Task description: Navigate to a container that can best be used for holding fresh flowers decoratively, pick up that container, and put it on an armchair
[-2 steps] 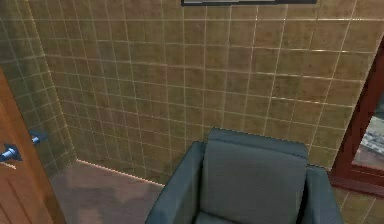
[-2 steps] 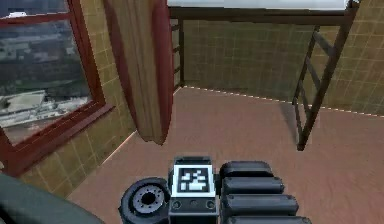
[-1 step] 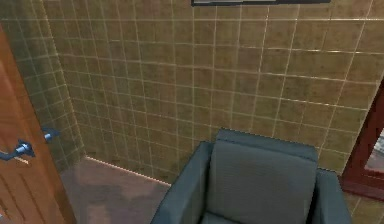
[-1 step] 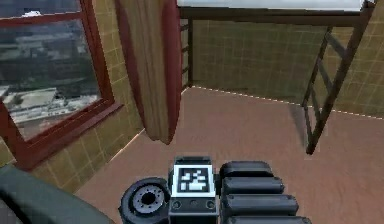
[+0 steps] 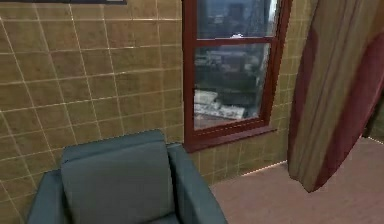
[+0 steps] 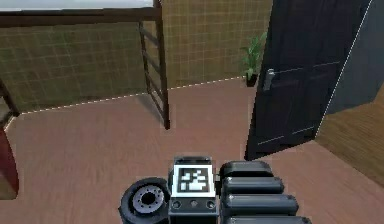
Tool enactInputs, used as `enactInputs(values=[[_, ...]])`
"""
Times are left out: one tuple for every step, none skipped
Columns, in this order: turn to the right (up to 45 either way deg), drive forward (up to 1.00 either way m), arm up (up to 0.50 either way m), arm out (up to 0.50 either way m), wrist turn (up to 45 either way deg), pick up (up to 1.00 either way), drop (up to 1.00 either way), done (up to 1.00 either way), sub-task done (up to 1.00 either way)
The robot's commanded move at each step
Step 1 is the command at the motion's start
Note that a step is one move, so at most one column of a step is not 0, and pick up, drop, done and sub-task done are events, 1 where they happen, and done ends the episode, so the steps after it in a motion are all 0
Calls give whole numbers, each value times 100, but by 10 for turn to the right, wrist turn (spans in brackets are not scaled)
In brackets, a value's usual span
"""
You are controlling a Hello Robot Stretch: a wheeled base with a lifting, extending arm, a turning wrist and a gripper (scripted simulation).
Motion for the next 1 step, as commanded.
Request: enactInputs(values=[[450, 0, 0, 0, 0, 0, 0, 0, 0]])
